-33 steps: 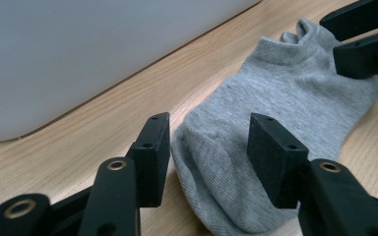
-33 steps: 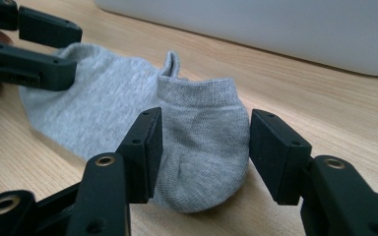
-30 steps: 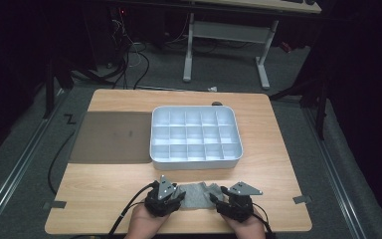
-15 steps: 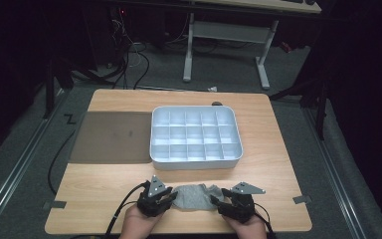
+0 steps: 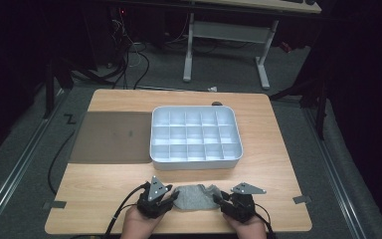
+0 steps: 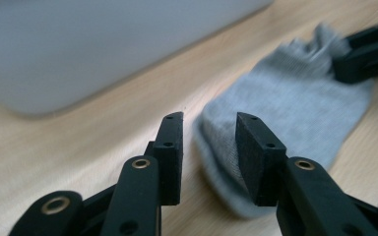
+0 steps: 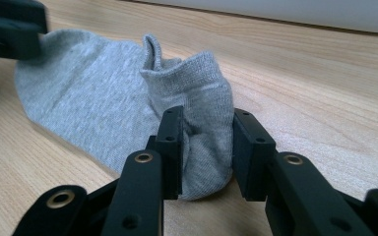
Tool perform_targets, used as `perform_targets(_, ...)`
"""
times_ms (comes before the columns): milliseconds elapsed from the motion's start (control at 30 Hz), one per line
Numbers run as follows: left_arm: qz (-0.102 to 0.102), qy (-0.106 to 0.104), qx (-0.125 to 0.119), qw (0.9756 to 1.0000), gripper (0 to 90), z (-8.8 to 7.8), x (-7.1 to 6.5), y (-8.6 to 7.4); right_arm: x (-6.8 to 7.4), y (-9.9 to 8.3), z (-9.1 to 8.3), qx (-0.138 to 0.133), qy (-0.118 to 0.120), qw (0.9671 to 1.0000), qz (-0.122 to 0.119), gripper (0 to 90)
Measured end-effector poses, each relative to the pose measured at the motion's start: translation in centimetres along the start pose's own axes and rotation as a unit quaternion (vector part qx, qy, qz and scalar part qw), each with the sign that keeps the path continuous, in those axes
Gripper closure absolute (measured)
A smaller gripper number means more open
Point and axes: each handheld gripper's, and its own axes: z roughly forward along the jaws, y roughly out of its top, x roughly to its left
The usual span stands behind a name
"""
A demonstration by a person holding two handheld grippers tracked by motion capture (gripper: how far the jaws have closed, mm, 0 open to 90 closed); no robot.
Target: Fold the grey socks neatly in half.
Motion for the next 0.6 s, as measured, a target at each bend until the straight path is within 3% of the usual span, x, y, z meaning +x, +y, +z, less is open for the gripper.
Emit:
perform_targets(33, 0.009, -0.011, -0.008, 0.9999, 66.9, -0.1, -0.9, 0.4, 0.1, 0.0, 0.0, 0.0, -0.001, 1.0, 0.0, 69.0)
perform_targets(67, 0.009, -0.011, -0.008, 0.9999, 68.4, -0.1, -0.9, 0.4, 0.1, 0.0, 0.0, 0.0, -0.001, 1.0, 0.0, 69.0)
perform_targets(100, 0.02, -0.029, -0.008, 0.9993, 68.9, 0.2, -2.2, 0.9, 0.2, 0.0, 0.0, -0.001, -0.006, 1.0, -0.004, 69.2)
perform_targets(267, 0.053, -0.052, 0.024, 0.9969, 72.2, 3.1, -5.1, 1.4, 0.3, 0.0, 0.0, -0.001, -0.01, 0.9999, -0.006, 73.0)
perform_targets(433, 0.069, -0.043, 0.059, 0.995, 75.4, 5.1, -5.8, 1.2, 0.3, 0.1, -0.3, -0.011, -0.011, 0.9998, -0.009, 83.6)
perform_targets(600, 0.074, -0.037, 0.054, 0.9951, 77.2, 5.1, -5.9, 0.9, 0.4, 0.3, -0.9, -0.021, -0.006, 0.9997, -0.008, 84.0)
